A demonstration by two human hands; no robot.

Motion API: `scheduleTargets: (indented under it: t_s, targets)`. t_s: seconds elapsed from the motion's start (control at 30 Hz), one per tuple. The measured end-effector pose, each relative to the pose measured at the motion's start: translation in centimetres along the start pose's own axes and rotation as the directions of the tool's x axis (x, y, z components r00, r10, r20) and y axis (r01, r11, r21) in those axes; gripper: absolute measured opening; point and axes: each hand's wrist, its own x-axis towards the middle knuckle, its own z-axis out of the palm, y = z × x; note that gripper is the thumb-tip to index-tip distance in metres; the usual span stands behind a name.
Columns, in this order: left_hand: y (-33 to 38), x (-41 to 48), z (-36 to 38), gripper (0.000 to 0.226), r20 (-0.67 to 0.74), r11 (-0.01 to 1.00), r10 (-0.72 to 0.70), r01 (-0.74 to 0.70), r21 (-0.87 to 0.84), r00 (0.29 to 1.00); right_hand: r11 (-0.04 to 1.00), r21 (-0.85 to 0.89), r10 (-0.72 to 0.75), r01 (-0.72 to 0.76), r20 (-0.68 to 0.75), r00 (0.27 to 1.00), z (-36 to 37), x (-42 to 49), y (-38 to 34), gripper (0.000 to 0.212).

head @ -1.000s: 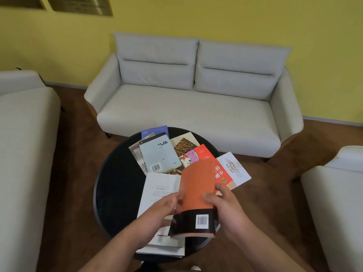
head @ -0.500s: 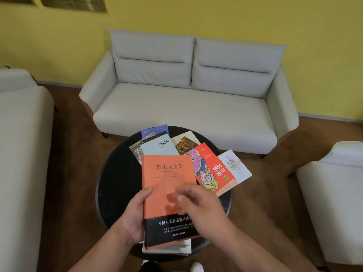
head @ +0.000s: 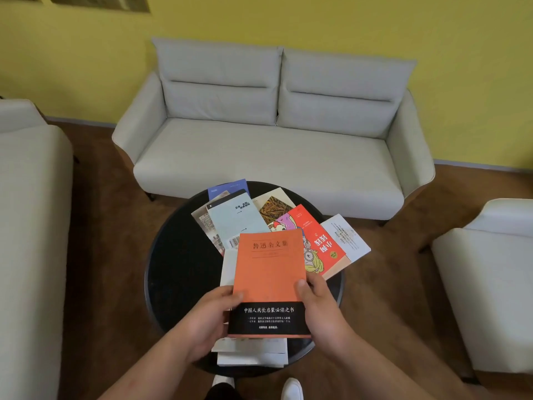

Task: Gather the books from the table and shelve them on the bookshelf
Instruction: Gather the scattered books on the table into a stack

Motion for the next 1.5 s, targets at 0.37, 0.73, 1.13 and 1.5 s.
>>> scheduleTargets:
  t_s: [0.37, 0.73, 1.13, 1.5]
  targets:
    - [-3.2, 1.8, -1.6, 0.040, -0.256, 0.606, 0.284, 0.034, 0.795, 0.924, 0.809, -0.588, 0.092, -0.008, 0.113, 0.989, 1.1, 3.2, 5.2, 0.013]
    - [-4.7, 3.9, -2.5, 0.035, -0.119, 0.995, -0.043, 0.053, 0.082, 0.992, 0.937, 0.139, 0.294, -0.322, 0.189, 0.937, 2.9, 4.8, 5.2, 0.042]
    - [-6.7, 4.3, -1.2, 0.038, -0.215, 0.984, 0.079, -0.041, 0.175, 0.973, 0.907, -0.410, 0.118, -0.090, 0.043, 0.992, 2.5, 4.7, 5.5, 0.029]
    - [-6.3, 5.0, -2.4, 0.073, -0.229, 0.991, -0.131, 0.122, -0.054, 0.965, 0.952, -0.208, 0.252, -0.223, 0.122, 0.960, 1.1, 4.6, 6.2, 0.055]
